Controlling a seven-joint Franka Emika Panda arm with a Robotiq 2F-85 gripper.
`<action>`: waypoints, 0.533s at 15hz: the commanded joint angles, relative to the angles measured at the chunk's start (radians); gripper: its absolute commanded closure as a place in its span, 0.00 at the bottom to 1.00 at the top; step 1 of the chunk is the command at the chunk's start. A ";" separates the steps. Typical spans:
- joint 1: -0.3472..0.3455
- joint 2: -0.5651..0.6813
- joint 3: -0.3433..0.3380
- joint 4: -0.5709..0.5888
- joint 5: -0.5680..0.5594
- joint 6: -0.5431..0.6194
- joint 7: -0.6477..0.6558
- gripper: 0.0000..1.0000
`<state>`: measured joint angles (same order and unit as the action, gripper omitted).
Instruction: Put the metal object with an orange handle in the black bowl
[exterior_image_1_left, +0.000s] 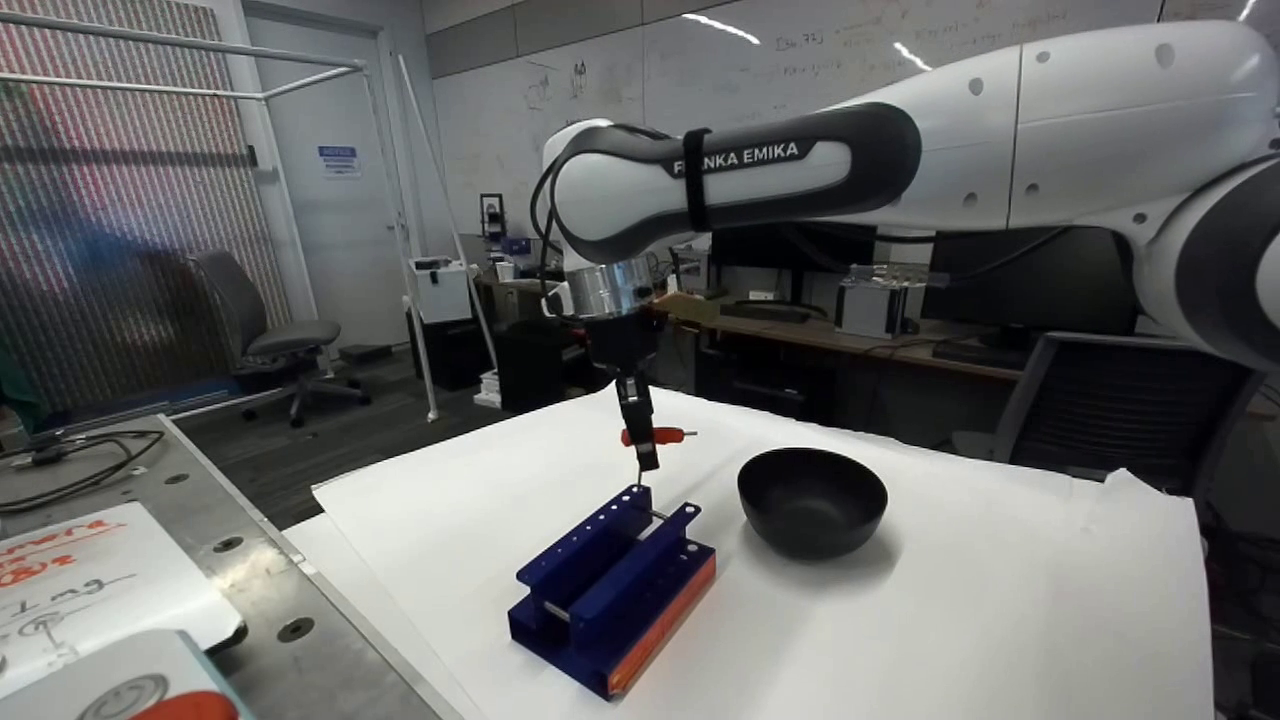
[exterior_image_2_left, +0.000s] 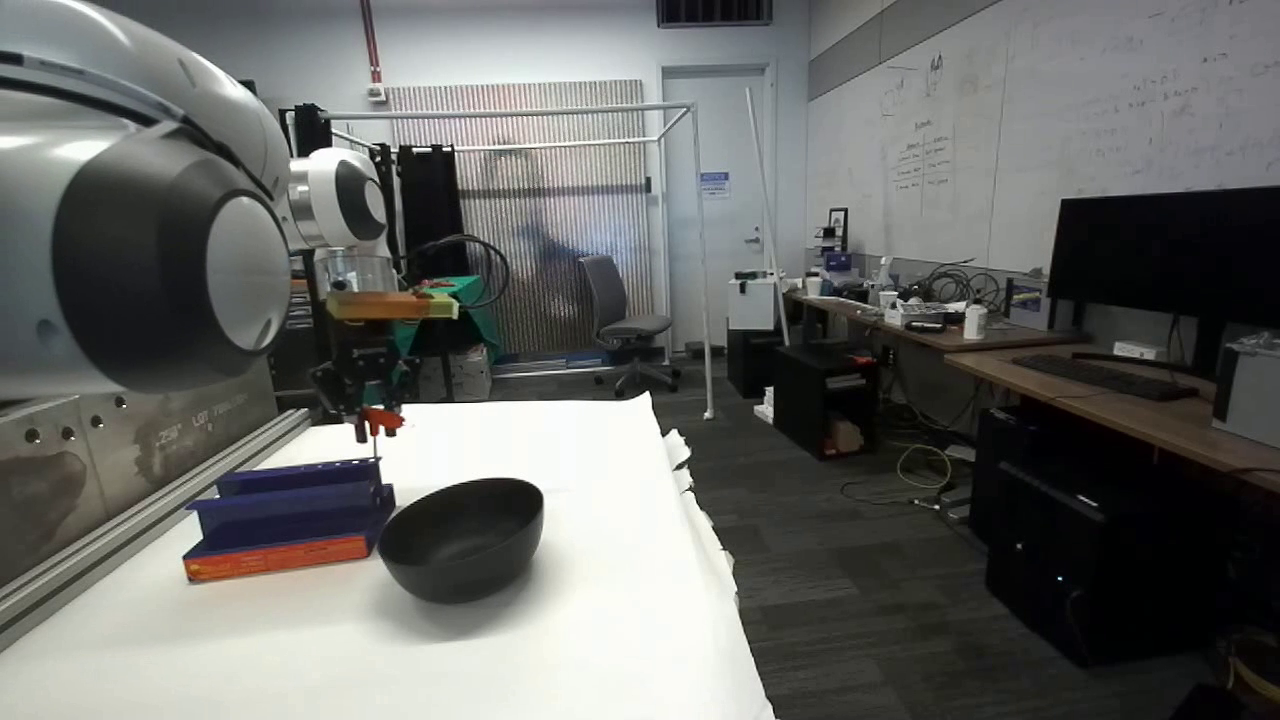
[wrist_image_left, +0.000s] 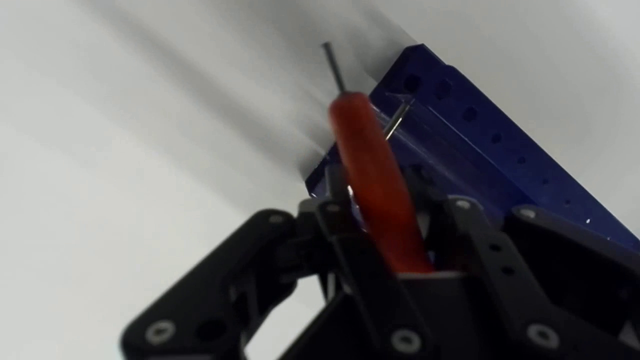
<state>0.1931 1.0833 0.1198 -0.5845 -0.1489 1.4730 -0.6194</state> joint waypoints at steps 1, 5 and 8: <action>-0.002 -0.007 0.002 0.013 -0.002 0.014 -0.020 0.90; 0.014 -0.042 -0.007 0.008 -0.011 -0.004 0.013 0.88; 0.039 -0.105 -0.021 -0.007 -0.029 -0.032 0.051 0.88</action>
<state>0.2033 1.0516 0.1141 -0.5788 -0.1554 1.4754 -0.6101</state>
